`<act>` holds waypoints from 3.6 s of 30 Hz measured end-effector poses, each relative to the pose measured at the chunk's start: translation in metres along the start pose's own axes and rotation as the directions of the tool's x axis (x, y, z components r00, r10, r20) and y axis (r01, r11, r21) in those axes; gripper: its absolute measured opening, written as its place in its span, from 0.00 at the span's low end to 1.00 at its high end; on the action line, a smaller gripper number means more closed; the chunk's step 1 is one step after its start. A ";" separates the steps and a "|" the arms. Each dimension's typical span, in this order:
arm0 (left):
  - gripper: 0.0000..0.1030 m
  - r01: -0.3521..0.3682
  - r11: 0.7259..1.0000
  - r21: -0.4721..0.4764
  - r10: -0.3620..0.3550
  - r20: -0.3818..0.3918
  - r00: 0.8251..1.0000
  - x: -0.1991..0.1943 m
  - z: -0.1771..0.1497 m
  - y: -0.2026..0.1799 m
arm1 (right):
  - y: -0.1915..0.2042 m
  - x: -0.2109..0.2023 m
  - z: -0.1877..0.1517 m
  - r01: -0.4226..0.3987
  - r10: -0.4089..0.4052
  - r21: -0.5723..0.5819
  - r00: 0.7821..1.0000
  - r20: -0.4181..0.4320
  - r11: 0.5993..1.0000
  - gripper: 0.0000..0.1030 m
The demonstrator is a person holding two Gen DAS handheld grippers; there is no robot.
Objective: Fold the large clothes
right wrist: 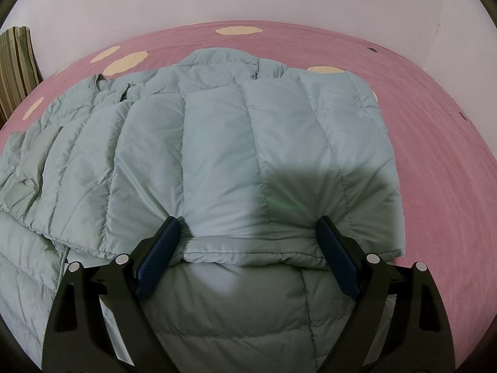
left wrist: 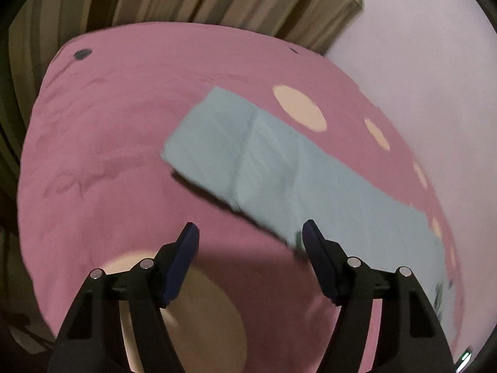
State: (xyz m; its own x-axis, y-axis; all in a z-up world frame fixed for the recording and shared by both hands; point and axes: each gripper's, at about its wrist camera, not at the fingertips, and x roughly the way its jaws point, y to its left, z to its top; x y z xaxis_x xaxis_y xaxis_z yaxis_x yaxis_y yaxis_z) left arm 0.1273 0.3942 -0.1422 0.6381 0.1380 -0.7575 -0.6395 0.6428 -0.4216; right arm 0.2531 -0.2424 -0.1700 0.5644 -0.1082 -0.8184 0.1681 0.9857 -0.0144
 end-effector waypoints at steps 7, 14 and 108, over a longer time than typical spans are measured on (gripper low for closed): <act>0.43 -0.068 0.997 -0.029 0.070 0.054 0.996 0.014 0.022 0.005 | -0.001 0.001 0.001 0.001 -0.001 -0.004 1.000 -0.001 1.000 0.86; 0.05 -0.099 0.995 0.030 0.095 0.112 0.989 0.006 0.029 -0.014 | -0.001 0.000 0.001 0.001 -0.001 -0.005 1.000 0.001 1.000 0.86; 0.66 0.017 0.695 0.719 -0.125 0.098 0.987 -0.024 -0.156 -0.271 | -0.009 -0.057 0.046 -0.137 0.131 0.059 0.986 0.101 0.989 0.04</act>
State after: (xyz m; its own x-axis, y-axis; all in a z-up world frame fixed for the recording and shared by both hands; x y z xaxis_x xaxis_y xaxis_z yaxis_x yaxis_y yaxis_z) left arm 0.2187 0.0987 -0.0877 0.7520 0.1298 -0.6463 -0.1256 0.9907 0.0527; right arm 0.2571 -0.2512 -0.0970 0.6602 0.0092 -0.7510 0.1366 0.9818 0.1321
